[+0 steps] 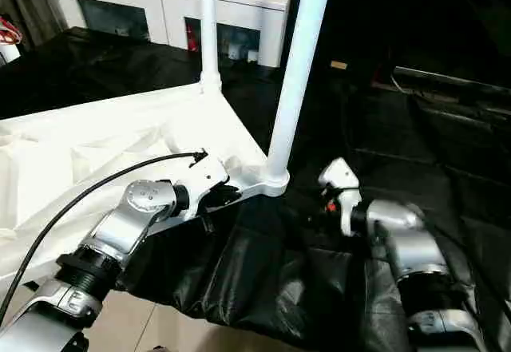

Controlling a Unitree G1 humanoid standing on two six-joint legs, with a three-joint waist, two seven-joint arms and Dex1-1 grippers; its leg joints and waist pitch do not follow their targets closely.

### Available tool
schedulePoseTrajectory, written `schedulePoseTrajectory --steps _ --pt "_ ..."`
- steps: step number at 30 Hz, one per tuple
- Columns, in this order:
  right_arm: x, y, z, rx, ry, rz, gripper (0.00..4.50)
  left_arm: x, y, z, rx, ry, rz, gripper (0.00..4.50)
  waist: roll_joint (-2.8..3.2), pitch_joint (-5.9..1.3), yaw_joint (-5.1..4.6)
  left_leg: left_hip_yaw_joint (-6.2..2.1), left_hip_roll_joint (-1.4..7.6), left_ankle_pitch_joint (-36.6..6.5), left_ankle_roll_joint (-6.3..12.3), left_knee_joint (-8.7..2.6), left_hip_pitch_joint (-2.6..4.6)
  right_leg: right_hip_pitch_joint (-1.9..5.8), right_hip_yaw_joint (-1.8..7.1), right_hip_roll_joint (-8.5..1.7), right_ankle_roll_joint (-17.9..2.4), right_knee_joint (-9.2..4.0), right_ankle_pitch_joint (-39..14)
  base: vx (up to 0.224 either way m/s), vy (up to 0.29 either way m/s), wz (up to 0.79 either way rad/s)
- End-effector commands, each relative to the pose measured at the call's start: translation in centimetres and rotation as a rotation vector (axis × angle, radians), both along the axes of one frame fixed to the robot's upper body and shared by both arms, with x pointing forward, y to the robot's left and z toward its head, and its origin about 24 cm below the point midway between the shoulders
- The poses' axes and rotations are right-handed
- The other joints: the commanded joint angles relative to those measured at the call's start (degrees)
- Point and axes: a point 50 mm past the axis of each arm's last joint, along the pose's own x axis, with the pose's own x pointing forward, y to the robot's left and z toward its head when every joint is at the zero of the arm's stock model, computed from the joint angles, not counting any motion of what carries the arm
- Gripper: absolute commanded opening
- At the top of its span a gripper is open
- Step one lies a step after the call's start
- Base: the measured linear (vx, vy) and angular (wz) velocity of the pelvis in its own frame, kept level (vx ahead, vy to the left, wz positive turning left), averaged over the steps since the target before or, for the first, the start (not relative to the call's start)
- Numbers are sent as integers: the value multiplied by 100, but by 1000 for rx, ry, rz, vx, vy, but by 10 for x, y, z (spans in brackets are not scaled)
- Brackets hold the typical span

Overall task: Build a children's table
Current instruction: Rotate leg to tighten

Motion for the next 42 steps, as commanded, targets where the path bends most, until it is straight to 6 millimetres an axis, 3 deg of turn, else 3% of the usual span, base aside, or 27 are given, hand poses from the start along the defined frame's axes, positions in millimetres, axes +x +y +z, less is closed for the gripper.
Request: schedulePoseTrajectory --steps 1,5,6,7,9,10,12,13,14,15,16,17,18,19,20,21,22,24,26,28,30,31,32,34,36,37,42 --pt "-6 11 3 47 15 72 368 -1 -13 26 -151 -47 -48 44 -22 -384 40 -150 425 -687 674 -291 54 326 408 -653 -977 -431 -937 0 0 0" --pt "-9 20 3 64 25 114 368 -3 -8 37 -165 -48 -35 69 -3 -390 53 -163 471 -600 619 -303 57 315 411 -657 -1194 -378 -602 0 0 0" --pt "-8 24 1 61 23 109 368 -3 -1 42 -145 -51 -16 78 -61 -378 42 -157 474 -642 600 -310 56 317 412 -657 -1201 -379 -618 0 0 0" --pt "-7 26 0 57 18 98 368 -3 6 46 -130 -55 -5 90 -25 -365 49 -157 455 -691 566 -311 53 312 414 -671 -1183 -387 -766 0 0 0" --pt "-5 27 -1 57 18 89 368 -3 13 50 -127 -57 10 101 -24 -353 43 -153 440 -754 503 -318 57 307 416 -666 -1129 -406 -941 0 0 0" --pt "-1 33 -3 60 7 62 368 -7 34 62 -129 -48 46 112 -42 -355 17 -150 423 -812 405 -311 60 317 418 -679 -1031 -413 -1181 0 0 0" --pt "1 37 -3 67 4 47 368 -16 45 66 -120 -20 23 121 -21 -337 -42 -169 417 -757 324 -341 22 324 401 -661 -982 -416 -1381 0 0 0" --pt "2 40 -3 71 6 44 368 -24 52 68 -116 -4 -2 133 -24 -344 -39 -162 435 -821 282 -332 85 285 418 -662 -998 -416 -1401 0 0 0" --pt "5 48 -4 88 10 37 368 -44 62 71 -117 34 -59 133 -13 -356 -35 -166 449 -774 243 -332 90 284 429 -671 -1074 -364 -1275 0 0 0" --pt "5 48 -4 88 10 37 368 -44 62 71 -117 34 -59 143 -6 -335 -70 -178 453 -758 252 -362 51 294 431 -659 -1099 -361 -1243 0 0 0" --pt "5 49 -5 92 11 36 368 -49 64 72 -117 44 -73 149 24 -330 -57 -133 444 -838 239 -341 136 218 438 -606 -1099 -391 -1212 0 0 0" --pt "6 54 -5 103 13 40 368 -56 66 73 -126 59 -79 166 -43 -319 -70 -124 440 -849 256 -345 128 220 442 -597 -1103 -396 -1209 0 0 0" --pt "7 60 -6 114 17 46 368 -64 68 73 -133 76 -81 166 9 -320 -28 -130 446 -863 215 -356 124 230 447 -614 -1128 -376 -1209 0 0 0" --pt "9 74 -6 142 20 58 368 -78 69 72 -141 125 -83 186 -62 -308 -48 -132 470 -923 157 -374 115 230 453 -623 -1152 -356 -1181 0 0 0" --pt "9 77 -6 146 19 59 368 -80 69 71 -142 134 -83 186 -30 -290 -49 -148 452 -1015 121 -394 94 241 449 -625 -1122 -368 -1374 0 0 0" --pt "10 86 -6 169 26 62 368 -86 69 66 -135 168 -81 195 -16 -293 -44 -136 451 -1068 87 -382 127 216 458 -625 -1094 -384 -1437 0 0 0" --pt "10 91 -6 181 32 63 368 -90 69 64 -128 187 -80 204 -74 -264 -63 -131 443 -1147 63 -393 117 208 467 -614 -1034 -413 -1559 0 0 0" --pt "12 107 -6 200 25 54 368 -95 71 54 -80 211 -40 217 -87 -252 -74 -149 442 -1276 -2 -410 109 209 472 -625 -904 -429 -1841 0 0 0" --pt "21 127 -7 199 12 -38 368 -93 78 39 20 198 54 230 -23 -252 -91 -178 452 -1466 -158 -426 133 175 480 -630 -790 -439 -2070 0 0 0" --pt "26 132 -7 190 -2 -110 368 -93 81 35 47 200 83 261 -26 -248 -125 -185 437 -1570 -289 -435 139 172 484 -630 -751 -439 -2105 0 0 0" --pt "34 137 -6 197 -2 -211 368 -94 83 30 79 211 103 270 15 -253 -113 -181 438 -1660 -346 -433 175 148 491 -627 -747 -445 -2051 0 0 0" --pt "40 142 -5 212 9 -314 368 -96 84 25 105 222 120 274 0 -268 -115 -182 437 -1634 -387 -441 172 162 501 -621 -787 -412 -1857 0 0 0" --pt "45 146 -2 235 14 -397 368 -97 85 21 127 223 138 287 38 -282 -123 -177 432 -1554 -438 -443 174 152 505 -603 -831 -372 -1621 0 0 0" --pt "51 147 1 263 21 -492 368 -97 86 19 149 210 164 308 44 -304 -116 -156 422 -1434 -459 -436 171 169 504 -595 -846 -327 -1187 0 0 0" --pt "53 146 1 267 26 -519 368 -96 87 19 151 205 171 318 38 -305 -123 -152 420 -1405 -458 -430 172 168 510 -590 -852 -316 -1113 0 0 0" --pt "57 144 1 274 41 -585 368 -95 88 19 159 194 187 326 26 -307 -118 -144 406 -1288 -421 -423 138 203 511 -588 -848 -295 -955 0 0 0" --pt "63 134 0 245 26 -694 368 -93 90 18 181 184 200 362 21 -303 -115 -143 392 -1417 -410 -405 135 200 506 -601 -752 -325 -1292 0 0 0"
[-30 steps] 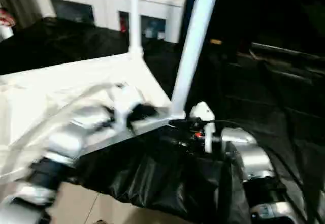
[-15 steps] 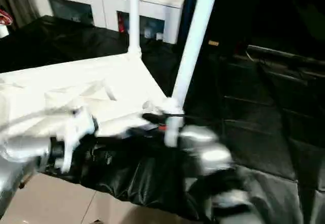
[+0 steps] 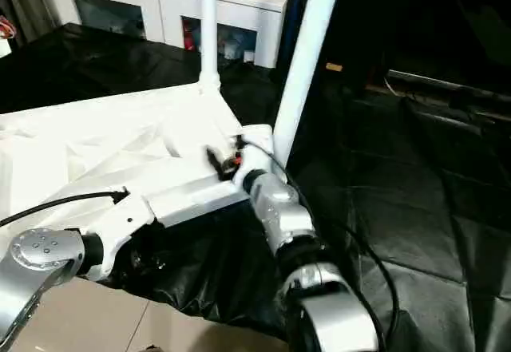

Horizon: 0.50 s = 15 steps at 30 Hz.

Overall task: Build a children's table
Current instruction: Rotate leg to tighten

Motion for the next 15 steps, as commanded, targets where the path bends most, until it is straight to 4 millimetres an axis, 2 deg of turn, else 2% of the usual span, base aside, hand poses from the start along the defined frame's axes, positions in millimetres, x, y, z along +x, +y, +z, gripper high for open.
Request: schedulePoseTrajectory --steps 1,2,3,7,10,11,15 --pt "7 -17 0 -16 0 -105 368 2 3 -2 44 -20 12 373 162 -338 -45 -153 380 -1475 -357 -447 123 200 487 -599 -727 -416 -1349 0 0 0" --pt "8 -20 0 -23 1 -126 368 3 4 -2 54 -24 18 373 164 -339 -46 -157 383 -1507 -368 -449 129 192 486 -595 -725 -412 -1372 0 0 0" --pt "10 -26 -1 -33 1 -162 368 5 7 -2 69 -36 32 402 158 -337 -48 -157 383 -1585 -386 -448 137 176 483 -592 -716 -417 -1427 0 0 0" --pt "17 -46 1 -48 -2 -244 368 7 10 -2 81 -48 47 420 165 -326 -15 -137 374 -1837 -427 -428 199 118 493 -575 -693 -441 -1600 0 0 0" --pt "20 -60 4 -66 -11 -287 368 9 11 -3 90 -50 50 444 154 -329 -5 -131 364 -1814 -402 -423 178 128 507 -571 -698 -428 -1592 0 0 0" --pt "20 -61 4 -67 -12 -289 368 9 11 -3 90 -50 50 444 152 -334 -6 -132 363 -1778 -393 -424 167 139 506 -570 -697 -424 -1575 0 0 0" --pt "26 -86 9 -90 -24 -371 368 12 10 -9 106 -53 51 444 163 -349 -1 -131 360 -1621 -374 -418 135 161 500 -557 -728 -386 -1324 0 0 0"
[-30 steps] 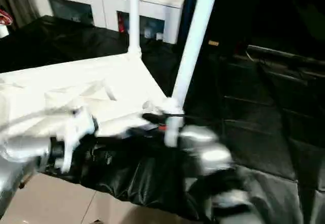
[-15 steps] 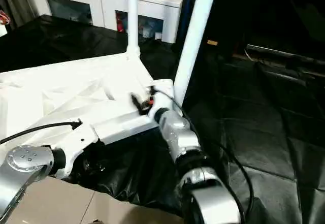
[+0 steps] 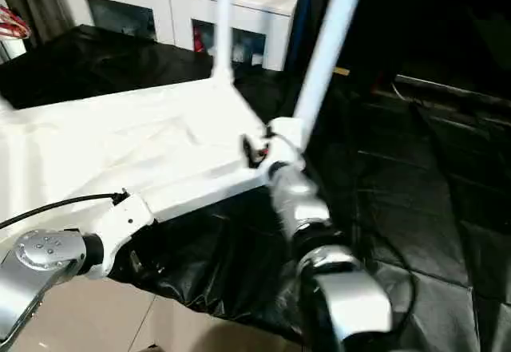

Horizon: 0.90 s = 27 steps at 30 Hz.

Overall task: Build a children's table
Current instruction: Rotate leg to tighten

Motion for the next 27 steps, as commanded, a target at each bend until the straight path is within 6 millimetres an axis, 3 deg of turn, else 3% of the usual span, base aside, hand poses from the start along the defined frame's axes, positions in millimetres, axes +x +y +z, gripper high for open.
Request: schedulePoseTrajectory --steps 1,5,7,9,13,14,16,21,23,25,27 --pt "6 -33 7 -5 -16 -130 368 7 2 -2 44 -35 24 444 171 -366 -55 -144 354 -1598 -362 -431 157 150 443 -559 -769 -409 -1254 0 0 0" --pt "10 -60 15 -14 -31 -213 368 16 3 -3 52 -82 63 444 168 -385 -37 -131 347 -1365 -291 -408 134 183 453 -552 -865 -365 -884 0 0 0" --pt "10 -66 16 -19 -33 -231 368 18 4 -3 51 -97 71 444 149 -408 -37 -130 340 -1126 -219 -391 92 224 448 -549 -924 -325 -594 0 0 0" --pt "10 -73 17 -23 -34 -253 368 20 4 -3 53 -111 78 444 149 -416 -38 -124 338 -1061 -171 -379 95 224 441 -545 -962 -316 -482 0 0 0" --pt "8 -91 17 -43 -34 -296 368 19 5 -3 26 -158 77 444 143 -402 -34 -121 333 -1140 -109 -372 84 236 435 -550 -996 -342 -650 0 0 0" --pt "7 -94 17 -50 -34 -301 368 17 4 -3 3 -170 85 444 180 -401 -36 -126 336 -1166 -122 -372 84 234 433 -550 -998 -340 -689 0 0 0" --pt "6 -96 16 -54 -33 -304 368 15 5 -2 -24 -183 96 444 151 -392 -51 -124 341 -1254 -125 -376 82 232 429 -544 -997 -359 -780 0 0 0" --pt "2 -99 10 -67 -35 -271 368 2 5 9 -205 -292 101 444 163 -387 -55 -123 351 -1342 -74 -374 79 217 427 -544 -1012 -378 -894 0 0 0" --pt "1 -95 8 -48 -43 -197 368 -6 6 11 -274 -300 106 444 155 -388 -48 -117 355 -1391 -51 -368 83 215 430 -546 -1043 -381 -886 0 0 0" --pt "-5 -80 6 27 -99 43 368 -30 14 11 -402 -224 84 444 130 -373 -59 -113 354 -1414 89 -365 38 246 440 -564 -1047 -400 -968 0 0 0" --pt "-8 -76 4 31 -107 113 368 -38 20 11 -429 -199 84 444 133 -364 -71 -125 379 -1369 150 -384 42 237 437 -553 -1057 -406 -1046 0 0 0"
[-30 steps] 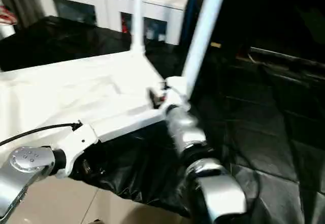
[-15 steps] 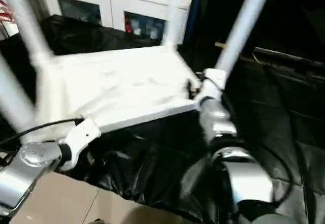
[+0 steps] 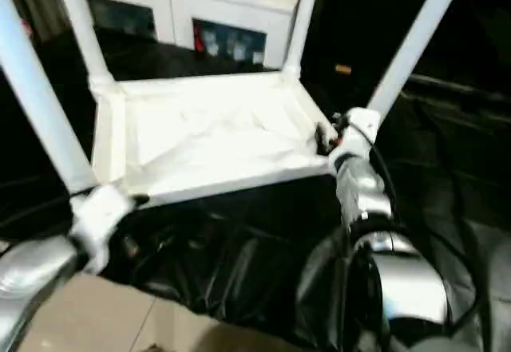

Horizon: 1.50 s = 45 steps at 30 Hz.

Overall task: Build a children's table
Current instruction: Rotate leg to tighten, then rotate table base

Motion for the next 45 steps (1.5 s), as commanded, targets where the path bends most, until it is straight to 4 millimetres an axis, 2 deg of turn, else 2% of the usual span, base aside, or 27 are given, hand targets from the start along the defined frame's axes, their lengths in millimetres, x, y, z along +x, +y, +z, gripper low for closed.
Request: schedulePoseTrajectory --steps 1,2,3,4,6,7,9,10,13,15,16,18,19,23,27,28,29,30,32,33,36,38,40,43,45 --pt "-4 9 0 6 -21 147 368 -9 11 9 -56 -2 -19 444 113 -336 -22 -153 372 -1446 146 -406 76 208 401 -525 -1093 -432 -1206 0 0 0" --pt "-5 10 0 4 -20 163 368 -10 13 9 -60 -2 -16 444 113 -336 -22 -153 372 -1446 146 -406 76 208 401 -525 -1093 -432 -1206 0 0 0" --pt "-8 13 -3 -10 -18 209 368 -12 19 9 -68 5 -5 444 133 -315 -25 -156 374 -1594 109 -414 90 192 406 -534 -1076 -460 -1431 0 0 0" --pt "-13 16 -8 -38 -7 281 368 -16 30 9 -67 21 14 444 128 -307 -27 -158 369 -1728 80 -416 111 185 407 -530 -1025 -488 -1651 0 0 0" --pt "-18 19 -13 -60 9 346 368 -19 40 9 -63 31 30 444 129 -288 -21 -174 369 -1870 41 -428 123 173 411 -539 -950 -519 -1928 0 0 0" --pt "-26 21 -21 -88 35 422 368 -24 54 11 -55 31 63 444 156 -272 -25 -183 380 -1943 -10 -444 129 153 419 -535 -924 -527 -1994 0 0 0" --pt "-30 20 -25 -96 48 444 368 -25 62 13 -48 23 85 444 158 -276 -24 -191 383 -1992 -35 -454 143 152 422 -526 -930 -519 -1941 0 0 0" --pt "-34 17 -29 -103 61 462 368 -28 74 17 -48 11 124 444 166 -274 -11 -183 390 -2039 -59 -455 163 137 433 -528 -933 -522 -1900 0 0 0" --pt "-38 11 -31 -108 75 458 368 -31 86 23 -59 5 163 444 162 -279 8 -181 396 -1985 -74 -470 157 152 442 -530 -978 -498 -1716 0 0 0" --pt "-40 8 -32 -106 88 448 394 -33 93 25 -65 7 181 450 162 -263 9 -173 383 -1993 -65 -474 161 148 444 -515 -997 -491 -1708 0 0 0" --pt "-41 -2 -36 -131 121 409 401 -33 110 33 -75 -8 237 450 172 -265 14 -169 378 -1974 -80 -469 162 149 445 -524 -996 -489 -1738 0 0 0" --pt "-43 -8 -38 -146 148 382 404 -33 121 38 -82 -34 284 450 169 -259 9 -157 365 -1981 -84 -462 170 145 443 -508 -984 -502 -1761 0 0 0" --pt "-43 -11 -38 -145 155 375 430 -32 126 40 -74 -44 304 450 161 -262 18 -156 362 -1977 -77 -457 174 151 445 -511 -965 -509 -1788 0 0 0" --pt "-46 -19 -40 -157 185 360 448 -29 134 45 -70 -76 341 450 162 -264 29 -159 389 -1955 -64 -467 165 155 444 -522 -972 -500 -1792 0 0 0" --pt "-47 -27 -46 -237 242 304 448 -21 133 46 -89 -120 339 450 146 -261 36 -156 391 -1938 -103 -464 168 151 446 -536 -979 -500 -1829 0 0 0" --pt "-47 -28 -48 -247 254 289 448 -19 130 46 -103 -129 331 450 152 -272 48 -141 380 -1915 -118 -450 199 131 452 -535 -978 -506 -1816 0 0 0" --pt "-47 -29 -48 -253 260 281 448 -17 129 46 -111 -134 325 450 148 -269 46 -146 379 -1895 -124 -453 182 148 455 -541 -988 -502 -1791 0 0 0" --pt "-46 -30 -50 -269 275 261 448 -12 123 46 -135 -147 304 450 101 -264 41 -142 386 -1875 -115 -456 183 147 456 -547 -978 -508 -1795 0 0 0" --pt "-45 -29 -51 -296 284 242 448 -3 115 48 -168 -170 285 450 109 -269 49 -139 383 -1814 -130 -449 197 133 456 -549 -990 -499 -1806 0 0 0" --pt "-44 -29 -52 -312 290 230 448 3 110 48 -175 -186 279 450 124 -266 50 -140 379 -1845 -145 -449 190 137 456 -554 -991 -505 -1818 0 0 0" --pt "-41 -23 -52 -344 294 217 448 22 102 49 -189 -224 275 450 96 -299 37 -139 367 -1634 -131 -442 157 180 458 -548 -975 -460 -1527 0 0 0" --pt "-38 -19 -51 -349 290 216 448 32 96 49 -203 -234 257 450 57 -311 23 -139 363 -1542 -105 -430 148 201 456 -563 -954 -452 -1549 0 0 0" --pt "-36 -15 -50 -351 288 217 448 38 91 49 -212 -236 234 450 71 -324 27 -131 365 -1418 -76 -417 154 196 460 -566 -955 -448 -1465 0 0 0" --pt "-35 -12 -51 -360 287 220 448 41 86 50 -232 -235 203 450 77 -352 24 -118 378 -1128 -24 -404 133 215 450 -553 -1075 -382 -977 0 0 0" --pt "-34 -9 -51 -365 287 222 448 44 80 51 -252 -231 171 450 88 -352 27 -107 380 -1115 -5 -398 138 212 445 -549 -1130 -375 -901 0 0 0"
